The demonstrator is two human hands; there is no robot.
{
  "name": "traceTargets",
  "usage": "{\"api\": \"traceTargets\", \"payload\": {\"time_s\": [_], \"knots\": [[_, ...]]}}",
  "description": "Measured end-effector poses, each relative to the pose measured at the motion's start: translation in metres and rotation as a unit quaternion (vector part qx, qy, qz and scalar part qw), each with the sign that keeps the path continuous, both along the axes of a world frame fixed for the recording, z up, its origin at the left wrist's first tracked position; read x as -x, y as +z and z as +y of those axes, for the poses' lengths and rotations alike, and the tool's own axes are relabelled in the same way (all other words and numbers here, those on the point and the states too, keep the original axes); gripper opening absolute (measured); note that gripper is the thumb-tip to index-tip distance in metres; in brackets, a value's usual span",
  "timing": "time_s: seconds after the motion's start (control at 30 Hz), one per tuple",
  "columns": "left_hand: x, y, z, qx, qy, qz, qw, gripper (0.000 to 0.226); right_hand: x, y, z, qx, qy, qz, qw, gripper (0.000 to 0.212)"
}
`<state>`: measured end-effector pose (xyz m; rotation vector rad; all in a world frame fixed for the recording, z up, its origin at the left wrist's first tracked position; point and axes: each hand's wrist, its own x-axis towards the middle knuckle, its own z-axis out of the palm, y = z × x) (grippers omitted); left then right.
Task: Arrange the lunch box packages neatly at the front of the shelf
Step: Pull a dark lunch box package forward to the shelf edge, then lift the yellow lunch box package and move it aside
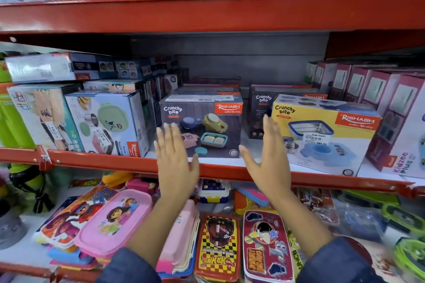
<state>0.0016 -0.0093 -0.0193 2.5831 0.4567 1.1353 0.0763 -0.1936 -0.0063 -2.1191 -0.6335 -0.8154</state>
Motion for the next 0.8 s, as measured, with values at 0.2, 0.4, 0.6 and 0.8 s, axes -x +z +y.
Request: {"api": "traceTargets", "payload": {"time_s": [0.2, 0.4, 0.6, 0.8], "knots": [[-0.031, -0.001, -0.099, -0.039, -0.198, -0.019, 0.979, 0.073, -0.002, -0.012, -0.069, -0.019, -0.130, -0.049, 0.990, 0.087], [-0.074, 0.034, -0.149, 0.175, -0.296, 0.067, 0.937, 0.083, -0.014, -0.003, -0.127, -0.132, -0.179, 0.001, 0.975, 0.088], [-0.087, 0.045, -0.142, 0.273, -0.317, 0.093, 0.903, 0.061, -0.020, 0.007, -0.148, -0.260, -0.075, 0.131, 0.954, 0.067], [-0.067, 0.062, -0.133, 0.387, -0.360, 0.014, 0.849, 0.051, -0.012, 0.034, -0.146, -0.436, -0.028, 0.138, 0.889, 0.042]]}}
